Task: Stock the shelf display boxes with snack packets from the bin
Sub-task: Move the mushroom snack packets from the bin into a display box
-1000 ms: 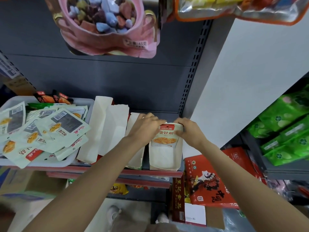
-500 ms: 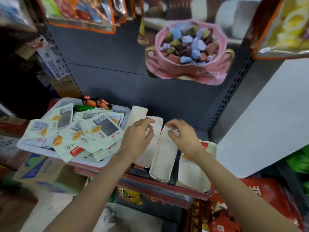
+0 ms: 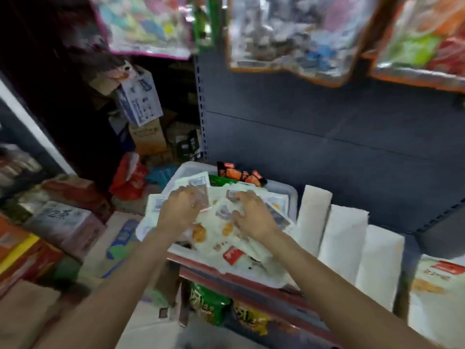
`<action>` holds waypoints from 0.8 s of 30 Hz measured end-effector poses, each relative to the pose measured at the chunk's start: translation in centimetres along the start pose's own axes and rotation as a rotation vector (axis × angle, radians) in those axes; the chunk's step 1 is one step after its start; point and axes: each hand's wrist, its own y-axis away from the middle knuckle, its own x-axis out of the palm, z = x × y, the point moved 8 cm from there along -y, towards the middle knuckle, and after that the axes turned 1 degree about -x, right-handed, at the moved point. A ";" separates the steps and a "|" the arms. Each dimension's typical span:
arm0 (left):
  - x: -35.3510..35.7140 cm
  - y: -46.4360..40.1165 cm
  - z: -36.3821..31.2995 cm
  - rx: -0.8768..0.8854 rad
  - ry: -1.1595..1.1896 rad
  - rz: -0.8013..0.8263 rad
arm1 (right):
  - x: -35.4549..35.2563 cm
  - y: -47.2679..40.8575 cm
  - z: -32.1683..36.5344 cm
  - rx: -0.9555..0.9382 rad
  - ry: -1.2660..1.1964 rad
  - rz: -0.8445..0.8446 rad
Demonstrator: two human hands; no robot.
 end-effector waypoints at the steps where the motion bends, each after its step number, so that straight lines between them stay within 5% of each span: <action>1: -0.3 -0.6 1.6 0.017 -0.018 0.047 | 1.0 -0.9 1.2 0.021 0.017 0.010; 7: 0.3 -3.8 11.3 -0.063 -0.161 0.298 | 5.6 -4.9 6.6 0.071 0.100 0.044; 9: 0.3 -4.1 13.1 -0.137 -0.037 0.323 | 6.9 -5.3 7.4 0.090 0.114 0.076; 24: -3.4 -6.4 17.7 -0.325 0.539 0.076 | 9.4 -8.0 9.0 0.090 0.361 0.149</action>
